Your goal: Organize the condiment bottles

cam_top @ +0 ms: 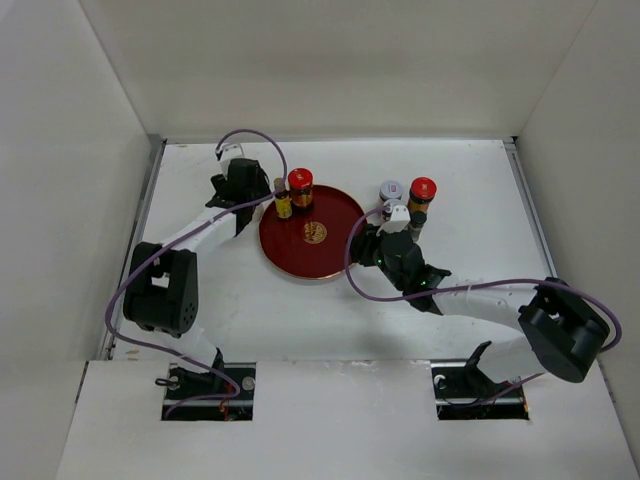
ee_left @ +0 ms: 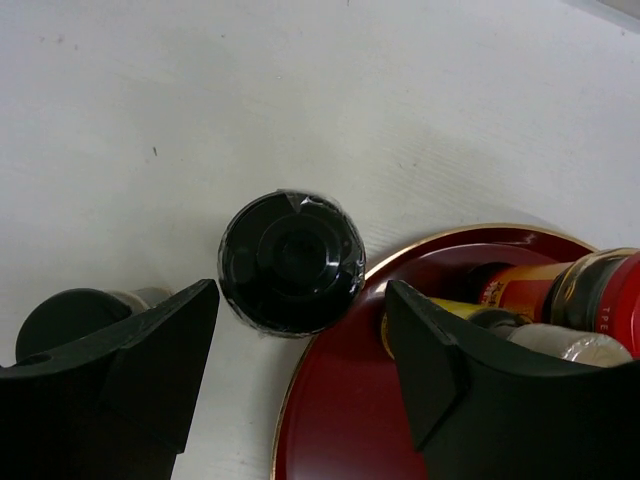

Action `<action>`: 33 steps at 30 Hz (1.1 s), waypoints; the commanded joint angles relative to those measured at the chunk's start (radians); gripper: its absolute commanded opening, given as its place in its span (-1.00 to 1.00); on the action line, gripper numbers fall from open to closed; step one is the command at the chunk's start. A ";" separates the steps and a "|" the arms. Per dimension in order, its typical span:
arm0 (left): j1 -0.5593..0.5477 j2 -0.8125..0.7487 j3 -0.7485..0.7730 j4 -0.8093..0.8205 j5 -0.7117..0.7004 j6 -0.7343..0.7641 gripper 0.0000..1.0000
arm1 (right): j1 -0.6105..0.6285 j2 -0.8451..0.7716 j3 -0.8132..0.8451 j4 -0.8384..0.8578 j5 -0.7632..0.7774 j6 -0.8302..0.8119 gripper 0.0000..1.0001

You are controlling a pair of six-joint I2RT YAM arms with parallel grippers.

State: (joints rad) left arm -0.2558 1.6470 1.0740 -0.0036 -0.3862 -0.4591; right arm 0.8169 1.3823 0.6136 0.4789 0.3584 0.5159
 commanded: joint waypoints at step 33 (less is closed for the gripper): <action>-0.009 -0.223 0.038 0.070 -0.117 0.059 -0.46 | -0.003 -0.012 0.031 0.038 -0.007 -0.014 -0.08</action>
State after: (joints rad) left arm -0.2436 1.5520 1.1088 -0.0246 -0.4545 -0.4183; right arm 0.8169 1.3827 0.6136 0.4793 0.3584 0.5125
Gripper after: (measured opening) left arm 0.571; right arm 0.461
